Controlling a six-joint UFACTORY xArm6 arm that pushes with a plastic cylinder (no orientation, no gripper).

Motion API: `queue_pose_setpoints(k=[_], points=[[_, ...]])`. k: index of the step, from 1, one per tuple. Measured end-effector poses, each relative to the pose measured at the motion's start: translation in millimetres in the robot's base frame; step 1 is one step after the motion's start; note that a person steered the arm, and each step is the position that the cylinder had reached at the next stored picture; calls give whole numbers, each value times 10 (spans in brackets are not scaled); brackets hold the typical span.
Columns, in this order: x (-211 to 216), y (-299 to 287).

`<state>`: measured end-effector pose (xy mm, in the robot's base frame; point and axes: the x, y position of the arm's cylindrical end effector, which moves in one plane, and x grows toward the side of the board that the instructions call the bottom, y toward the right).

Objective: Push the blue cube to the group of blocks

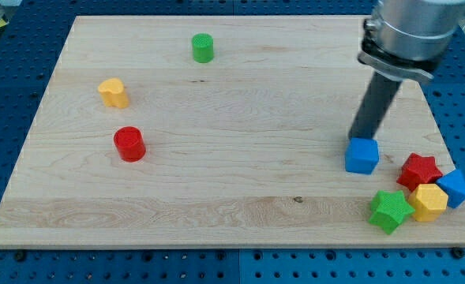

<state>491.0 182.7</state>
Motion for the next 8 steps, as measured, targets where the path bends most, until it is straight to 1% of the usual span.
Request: queue_pose_setpoints(k=[1,2,4,5,6,7,8], points=[[188,79],[187,79],[-123,-51],[-112,-168],[52,-341],[180,-381],[221,-364]])
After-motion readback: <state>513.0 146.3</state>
